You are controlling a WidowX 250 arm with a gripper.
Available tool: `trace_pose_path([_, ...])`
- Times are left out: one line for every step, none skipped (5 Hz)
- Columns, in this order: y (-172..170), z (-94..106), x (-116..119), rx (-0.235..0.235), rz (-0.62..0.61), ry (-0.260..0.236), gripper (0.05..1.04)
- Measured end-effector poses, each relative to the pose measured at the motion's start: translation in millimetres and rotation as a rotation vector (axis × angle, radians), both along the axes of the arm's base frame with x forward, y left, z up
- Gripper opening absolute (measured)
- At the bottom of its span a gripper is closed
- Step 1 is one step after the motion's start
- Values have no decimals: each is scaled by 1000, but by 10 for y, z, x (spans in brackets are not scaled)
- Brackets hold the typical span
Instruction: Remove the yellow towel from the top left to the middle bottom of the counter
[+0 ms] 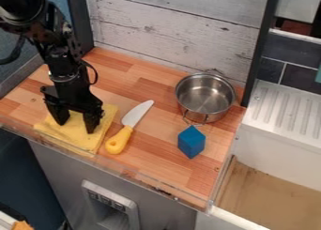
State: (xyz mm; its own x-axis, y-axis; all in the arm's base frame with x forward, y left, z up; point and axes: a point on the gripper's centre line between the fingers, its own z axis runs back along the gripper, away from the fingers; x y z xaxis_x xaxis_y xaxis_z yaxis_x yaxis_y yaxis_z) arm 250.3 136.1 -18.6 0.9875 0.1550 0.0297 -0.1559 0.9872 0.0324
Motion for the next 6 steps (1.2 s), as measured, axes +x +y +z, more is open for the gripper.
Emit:
trace_pose_path([-21, 58, 74, -32, -2, -6, 1000])
trace_pose_path([-37, 200, 146, -49, -20, -41, 1000])
trace_pose_path([-31, 388, 190, -46, -34, -96, 1000])
trace_pose_path([7, 642, 196, 0, -25, -139, 1000])
trace_pose_path([14, 802, 158, 15, -45, -157, 1000])
trace_pose_path([30, 822, 149, 19, -45, -162, 1000])
